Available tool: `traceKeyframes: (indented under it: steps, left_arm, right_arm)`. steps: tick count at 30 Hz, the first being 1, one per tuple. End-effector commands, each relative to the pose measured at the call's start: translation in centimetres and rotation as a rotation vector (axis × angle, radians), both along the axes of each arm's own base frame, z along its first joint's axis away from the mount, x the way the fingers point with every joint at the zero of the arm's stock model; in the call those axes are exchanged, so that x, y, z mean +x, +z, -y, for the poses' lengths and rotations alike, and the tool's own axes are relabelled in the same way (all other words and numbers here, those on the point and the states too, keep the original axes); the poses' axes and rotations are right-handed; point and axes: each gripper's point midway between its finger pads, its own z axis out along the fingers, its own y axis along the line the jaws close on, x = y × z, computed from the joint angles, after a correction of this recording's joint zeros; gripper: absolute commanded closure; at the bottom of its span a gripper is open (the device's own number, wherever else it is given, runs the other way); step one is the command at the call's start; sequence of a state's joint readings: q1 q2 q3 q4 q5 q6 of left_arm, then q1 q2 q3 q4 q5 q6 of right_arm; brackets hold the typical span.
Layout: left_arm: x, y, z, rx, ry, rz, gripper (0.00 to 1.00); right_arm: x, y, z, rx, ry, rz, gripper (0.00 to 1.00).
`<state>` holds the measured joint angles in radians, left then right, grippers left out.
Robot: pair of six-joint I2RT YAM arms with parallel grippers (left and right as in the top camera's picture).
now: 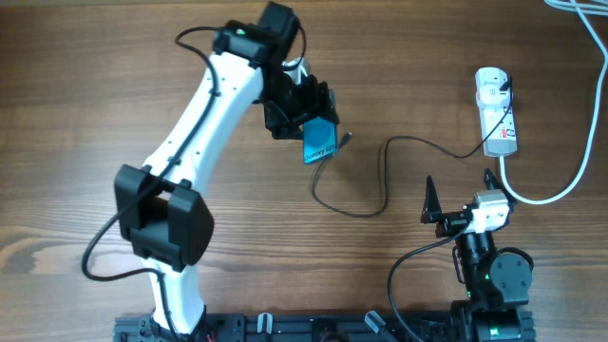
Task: Plug charger to phone and switch on socket
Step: 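Lift the phone with the left gripper and raise it upright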
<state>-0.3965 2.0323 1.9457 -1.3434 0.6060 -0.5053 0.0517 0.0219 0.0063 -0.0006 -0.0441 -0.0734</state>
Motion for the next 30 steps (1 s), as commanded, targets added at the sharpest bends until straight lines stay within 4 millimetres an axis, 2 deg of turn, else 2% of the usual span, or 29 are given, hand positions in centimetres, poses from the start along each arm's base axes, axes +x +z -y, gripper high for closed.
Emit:
traceKeyframes:
  steps: [1, 4, 11, 15, 23, 30]
  left_arm:
    - [-0.6, 6.3, 1.1, -0.372, -0.007, -0.064, 0.27]
    - [0.5, 8.6, -0.2, -0.519, 0.038, -0.097, 0.27]
    - [3.0, 12.2, -4.7, -0.739, 0.153, -0.122, 0.26]
    - [3.9, 12.3, -6.4, -0.741, 0.247, -0.188, 0.26]
    - [4.0, 12.3, -6.5, -0.721, 0.351, -0.344, 0.25]
    - [3.8, 13.4, -6.3, -0.778, 0.338, -0.375, 0.26]
  right_arm:
    - [0.0, 0.1, 0.1, -0.005, -0.006, 0.008, 0.0]
    - [0.0, 0.1, 0.1, -0.005, -0.006, 0.008, 0.0]
    - [0.0, 0.1, 0.1, -0.005, -0.006, 0.008, 0.0]
    - [0.0, 0.1, 0.1, -0.005, -0.006, 0.008, 0.0]
    - [0.0, 0.1, 0.1, -0.005, -0.006, 0.008, 0.0]
    - [0.0, 0.1, 0.1, -0.005, -0.006, 0.008, 0.0]
